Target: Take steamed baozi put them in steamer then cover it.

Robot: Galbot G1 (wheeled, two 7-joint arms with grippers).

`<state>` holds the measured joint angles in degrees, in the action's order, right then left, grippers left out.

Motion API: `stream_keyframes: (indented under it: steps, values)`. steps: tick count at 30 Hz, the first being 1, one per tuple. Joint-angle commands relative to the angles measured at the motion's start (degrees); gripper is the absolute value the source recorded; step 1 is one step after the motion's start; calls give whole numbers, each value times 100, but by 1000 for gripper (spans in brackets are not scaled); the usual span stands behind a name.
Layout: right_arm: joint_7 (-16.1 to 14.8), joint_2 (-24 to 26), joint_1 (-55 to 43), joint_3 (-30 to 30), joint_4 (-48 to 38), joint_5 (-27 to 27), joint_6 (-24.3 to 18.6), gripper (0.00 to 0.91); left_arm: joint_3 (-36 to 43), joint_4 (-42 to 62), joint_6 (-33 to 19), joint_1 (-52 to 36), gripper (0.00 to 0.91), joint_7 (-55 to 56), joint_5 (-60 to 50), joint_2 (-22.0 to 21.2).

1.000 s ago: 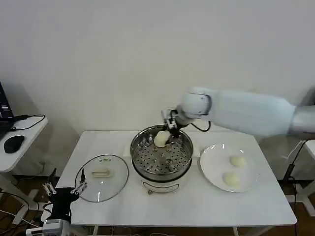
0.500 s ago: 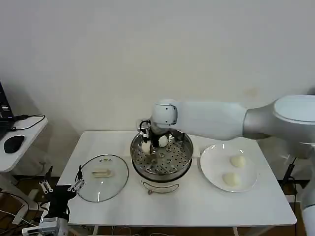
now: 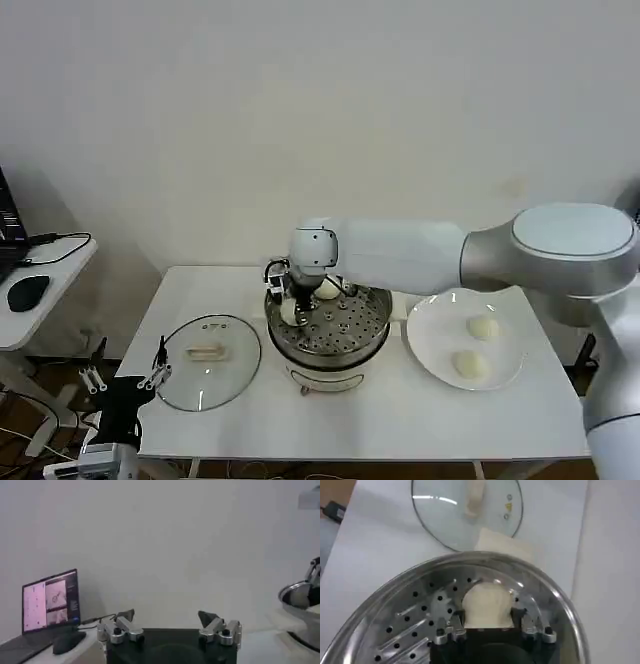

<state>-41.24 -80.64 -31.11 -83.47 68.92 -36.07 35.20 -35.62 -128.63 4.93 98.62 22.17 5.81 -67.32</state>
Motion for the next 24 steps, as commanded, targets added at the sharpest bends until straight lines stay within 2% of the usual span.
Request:
stream_keyframes:
  steps: [1, 7, 14, 20, 22, 24]
  values:
    - [72, -115, 112, 5, -89, 39, 73, 907, 4, -17, 3, 10, 907, -4, 3, 3]
    - [113, -1, -83, 141, 1, -54, 84, 907, 32, 11, 11, -6, 907, -10, -5, 16]
    - [153, 398, -438, 124, 508, -154, 150, 907, 98, 19, 31, -54, 907, -11, -9, 24]
    - [71, 1219, -1229, -44, 1279, 112, 29, 907, 119, -11, 74, -66, 907, -13, 38, 67]
    - [-132, 1779, -1588, -189, 1599, 429, -270, 907, 107, -9, 92, -52, 907, -11, 96, 115]
    - [-304, 2336, -1812, -269, 1941, 973, -532, 907, 105, -11, 95, -32, 907, -18, 98, 157]
